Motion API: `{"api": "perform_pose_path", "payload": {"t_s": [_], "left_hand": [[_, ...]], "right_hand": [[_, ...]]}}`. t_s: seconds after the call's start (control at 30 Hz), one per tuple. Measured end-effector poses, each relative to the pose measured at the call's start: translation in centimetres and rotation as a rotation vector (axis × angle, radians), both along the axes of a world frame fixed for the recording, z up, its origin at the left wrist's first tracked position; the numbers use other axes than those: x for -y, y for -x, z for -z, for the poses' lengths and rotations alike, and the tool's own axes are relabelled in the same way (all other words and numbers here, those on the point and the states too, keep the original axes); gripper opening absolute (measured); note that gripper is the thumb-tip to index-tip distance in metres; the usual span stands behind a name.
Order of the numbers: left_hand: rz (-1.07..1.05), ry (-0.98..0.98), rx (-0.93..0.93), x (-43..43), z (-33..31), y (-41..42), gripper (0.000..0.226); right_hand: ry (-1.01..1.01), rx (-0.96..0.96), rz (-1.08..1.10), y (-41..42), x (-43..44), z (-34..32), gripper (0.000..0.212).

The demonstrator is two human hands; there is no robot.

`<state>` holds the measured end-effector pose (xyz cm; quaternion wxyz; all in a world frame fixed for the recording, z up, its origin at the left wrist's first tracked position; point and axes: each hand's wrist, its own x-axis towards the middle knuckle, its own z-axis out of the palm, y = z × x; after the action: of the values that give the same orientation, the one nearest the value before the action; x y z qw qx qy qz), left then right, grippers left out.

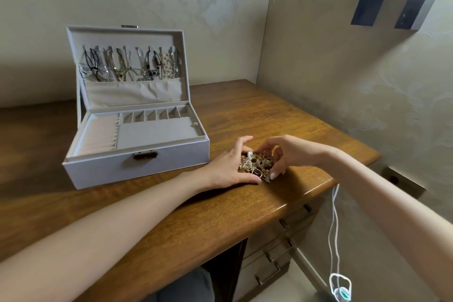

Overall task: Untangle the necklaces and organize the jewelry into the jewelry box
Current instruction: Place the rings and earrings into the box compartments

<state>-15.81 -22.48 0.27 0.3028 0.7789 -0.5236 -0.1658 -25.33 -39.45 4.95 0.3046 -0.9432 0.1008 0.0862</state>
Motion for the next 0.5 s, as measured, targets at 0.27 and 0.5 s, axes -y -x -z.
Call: {"api": "perform_pose_path", "payload": {"t_s": [0.27,0.5], "left_hand": [[-0.020,0.003,0.047,-4.6,0.4,1.0,0.083],[-0.068,-0.001,0.018,-9.1,0.1,1.3,0.097]], "right_hand": [[-0.094,0.008,-0.007,0.1,-4.4,0.6,0.069],[-0.086,0.019,-0.044,-0.6,-8.5,0.8,0.068]]}}
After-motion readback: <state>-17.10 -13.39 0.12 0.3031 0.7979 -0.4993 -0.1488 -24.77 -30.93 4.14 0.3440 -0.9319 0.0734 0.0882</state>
